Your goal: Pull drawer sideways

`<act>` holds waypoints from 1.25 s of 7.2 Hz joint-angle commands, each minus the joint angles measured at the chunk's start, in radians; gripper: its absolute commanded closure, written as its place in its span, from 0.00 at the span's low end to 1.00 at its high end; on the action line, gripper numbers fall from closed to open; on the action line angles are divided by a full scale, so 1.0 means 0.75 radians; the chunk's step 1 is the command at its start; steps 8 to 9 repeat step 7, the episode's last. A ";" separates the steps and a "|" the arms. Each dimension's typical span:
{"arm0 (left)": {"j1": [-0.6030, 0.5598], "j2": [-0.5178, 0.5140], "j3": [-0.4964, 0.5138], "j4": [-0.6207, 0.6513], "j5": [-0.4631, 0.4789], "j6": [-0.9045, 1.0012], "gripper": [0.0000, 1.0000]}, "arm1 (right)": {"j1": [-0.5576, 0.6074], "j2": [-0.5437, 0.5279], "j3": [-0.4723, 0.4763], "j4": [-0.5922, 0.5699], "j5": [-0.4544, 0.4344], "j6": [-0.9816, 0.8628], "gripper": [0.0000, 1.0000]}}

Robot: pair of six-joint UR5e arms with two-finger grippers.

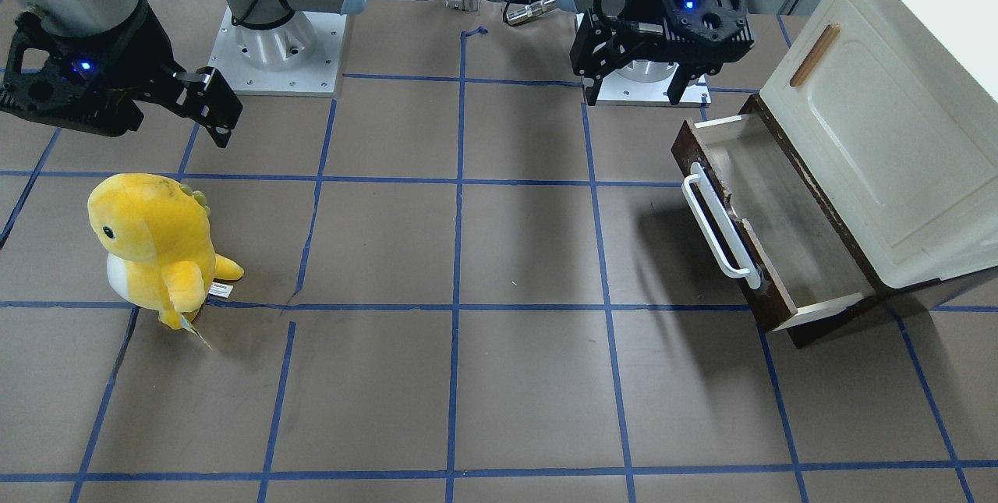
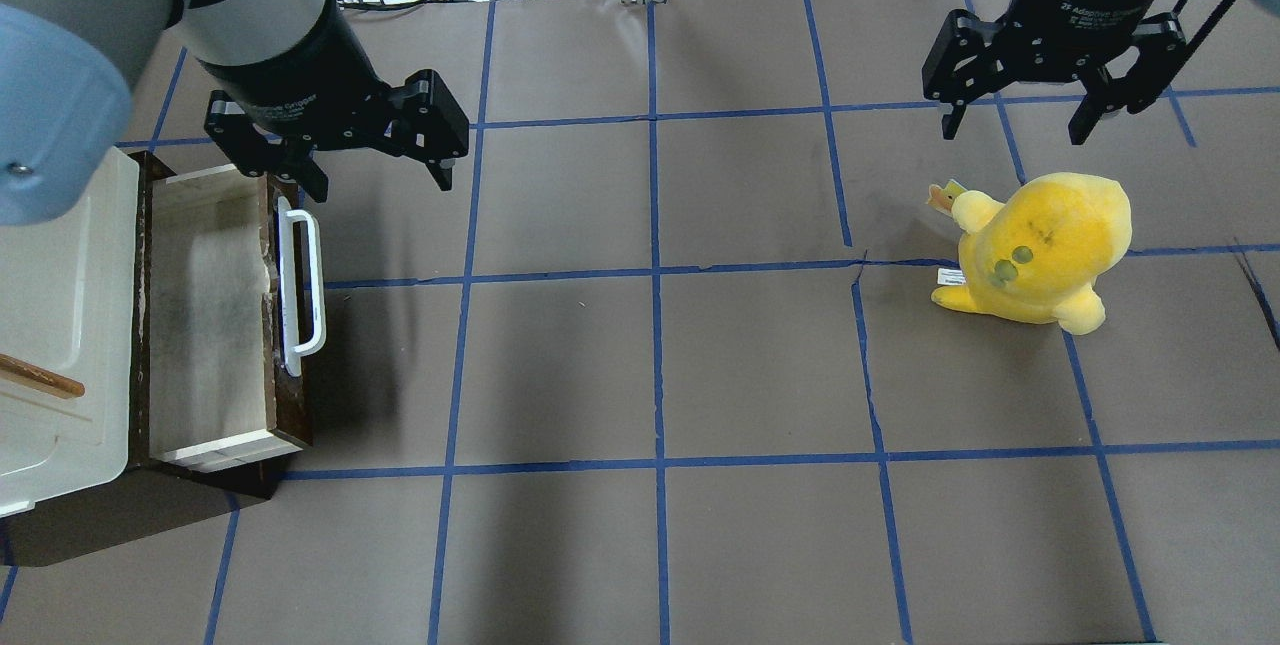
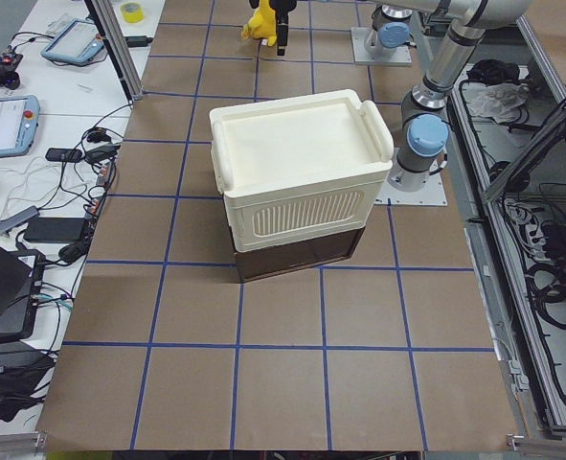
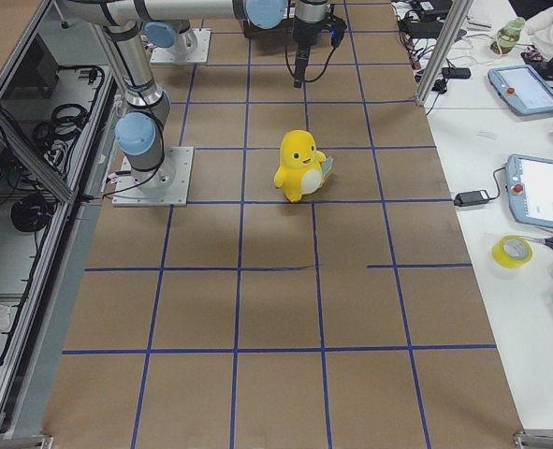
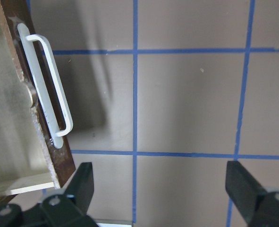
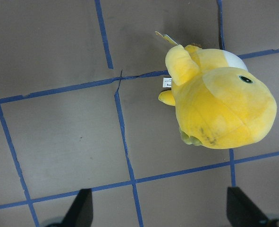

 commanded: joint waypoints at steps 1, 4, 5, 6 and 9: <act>0.050 0.007 -0.019 0.016 -0.044 0.054 0.00 | 0.000 0.000 0.000 0.000 0.000 0.000 0.00; 0.048 0.033 -0.019 0.010 -0.037 0.042 0.00 | 0.000 0.000 0.000 0.000 0.000 0.000 0.00; 0.048 0.045 -0.019 0.006 -0.041 0.040 0.00 | 0.000 0.000 0.000 0.000 0.000 0.000 0.00; 0.050 0.052 -0.019 0.004 -0.037 0.042 0.00 | 0.000 0.000 0.000 0.000 0.000 0.000 0.00; 0.050 0.056 -0.021 0.002 -0.037 0.042 0.00 | 0.000 0.000 0.000 0.000 0.000 0.000 0.00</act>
